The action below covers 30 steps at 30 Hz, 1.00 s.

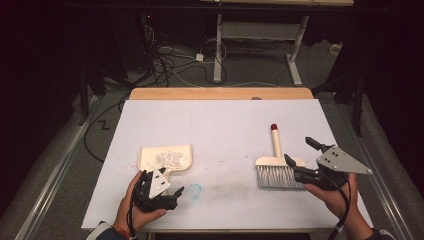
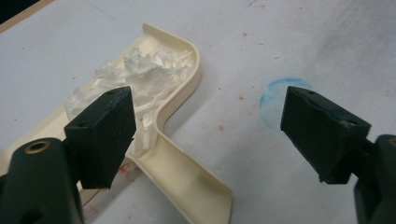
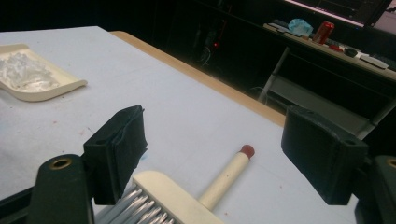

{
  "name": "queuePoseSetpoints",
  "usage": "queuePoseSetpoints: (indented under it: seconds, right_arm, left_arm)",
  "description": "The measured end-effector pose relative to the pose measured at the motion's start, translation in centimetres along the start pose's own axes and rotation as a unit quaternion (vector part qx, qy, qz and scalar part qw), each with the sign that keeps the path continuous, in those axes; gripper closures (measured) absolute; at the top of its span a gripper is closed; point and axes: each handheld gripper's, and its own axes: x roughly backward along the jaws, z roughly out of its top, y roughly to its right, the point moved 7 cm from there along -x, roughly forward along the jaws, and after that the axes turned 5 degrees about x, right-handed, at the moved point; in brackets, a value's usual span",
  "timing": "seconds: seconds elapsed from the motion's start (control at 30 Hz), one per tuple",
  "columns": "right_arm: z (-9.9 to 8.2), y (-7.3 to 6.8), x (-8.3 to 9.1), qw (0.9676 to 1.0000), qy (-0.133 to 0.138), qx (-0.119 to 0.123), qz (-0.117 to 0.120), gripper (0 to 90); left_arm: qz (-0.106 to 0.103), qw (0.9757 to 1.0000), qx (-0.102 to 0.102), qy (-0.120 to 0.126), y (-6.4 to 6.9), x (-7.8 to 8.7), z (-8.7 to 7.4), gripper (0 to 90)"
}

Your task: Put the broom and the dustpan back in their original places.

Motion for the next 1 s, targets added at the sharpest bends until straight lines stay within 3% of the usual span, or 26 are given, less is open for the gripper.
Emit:
queuePoseSetpoints:
  seconds: [0.27,0.43,0.63,0.67,0.83,1.0]
  right_arm:
    - [-1.9,-0.4,0.9,1.0,-0.008,0.003,0.003,22.6]
    - [-3.4,-0.8,1.2,0.9997,-0.014,-0.02,-0.003,23.3]
    - [-5.6,-1.7,1.8,0.9996,-0.008,-0.023,-0.017,24.7]
    - [-5.9,-1.9,1.8,0.9996,-0.012,-0.021,-0.017,24.8]
    - [-6.8,-2.9,1.9,0.9997,-0.025,-0.005,-0.002,24.2]
    - [-6.8,-3.0,2.0,0.9996,-0.028,0.004,-0.005,24.5]
  left_arm:
    - [0.0,1.0,0.002,0.0,-0.1,-0.1,0.0,17.3]
    - [-0.002,1.0,0.003,-0.001,0.0,-0.1,0.0,17.3]
    - [-0.01,1.0,0.002,0.0,0.3,-0.2,0.1,17.3]
    - [-0.007,1.0,-0.004,0.004,0.2,-0.2,0.2,17.3]
    - [-0.012,0.9999,0.002,0.0,0.3,-0.2,0.0,17.3]
    - [-0.013,0.9999,-0.002,-0.002,0.6,-0.3,0.1,17.3]
